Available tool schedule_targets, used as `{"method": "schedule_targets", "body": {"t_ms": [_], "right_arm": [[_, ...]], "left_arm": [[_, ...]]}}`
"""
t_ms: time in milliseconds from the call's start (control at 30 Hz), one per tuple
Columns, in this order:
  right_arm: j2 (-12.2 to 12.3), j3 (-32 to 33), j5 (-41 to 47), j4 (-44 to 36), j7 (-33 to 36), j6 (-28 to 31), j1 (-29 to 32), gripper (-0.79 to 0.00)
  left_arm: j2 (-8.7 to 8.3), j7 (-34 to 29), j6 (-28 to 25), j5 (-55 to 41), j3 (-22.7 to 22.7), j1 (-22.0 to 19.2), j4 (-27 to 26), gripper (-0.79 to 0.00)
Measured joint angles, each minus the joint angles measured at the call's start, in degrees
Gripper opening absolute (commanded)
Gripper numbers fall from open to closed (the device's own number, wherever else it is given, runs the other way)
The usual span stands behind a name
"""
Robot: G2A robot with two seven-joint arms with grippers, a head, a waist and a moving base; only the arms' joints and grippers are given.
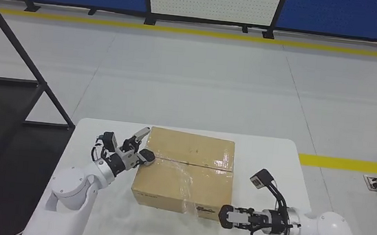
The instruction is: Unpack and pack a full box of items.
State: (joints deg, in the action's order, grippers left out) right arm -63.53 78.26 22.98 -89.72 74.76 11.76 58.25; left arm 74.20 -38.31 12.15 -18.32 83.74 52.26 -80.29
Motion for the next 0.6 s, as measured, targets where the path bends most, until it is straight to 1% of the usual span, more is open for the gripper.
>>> {"method": "schedule_targets", "body": {"t_ms": [200, 467, 600], "right_arm": [[0.00, -0.07, -0.10, -0.08, -0.27, 0.06, 0.11, 0.000], [0.68, -1.49, -5.70, -1.10, 0.40, 1.58, 4.44, 0.000], [0.80, -2.90, -8.07, -2.18, -1.39, 2.31, 6.43, 0.000]], "left_arm": [[-0.12, -0.39, -0.09, 0.10, -0.20, -0.02, 0.03, 0.000], [-0.11, -0.37, -0.09, 0.10, -0.20, -0.02, 0.03, 0.000], [-0.11, -0.37, -0.09, 0.10, -0.20, -0.02, 0.03, 0.000]]}}
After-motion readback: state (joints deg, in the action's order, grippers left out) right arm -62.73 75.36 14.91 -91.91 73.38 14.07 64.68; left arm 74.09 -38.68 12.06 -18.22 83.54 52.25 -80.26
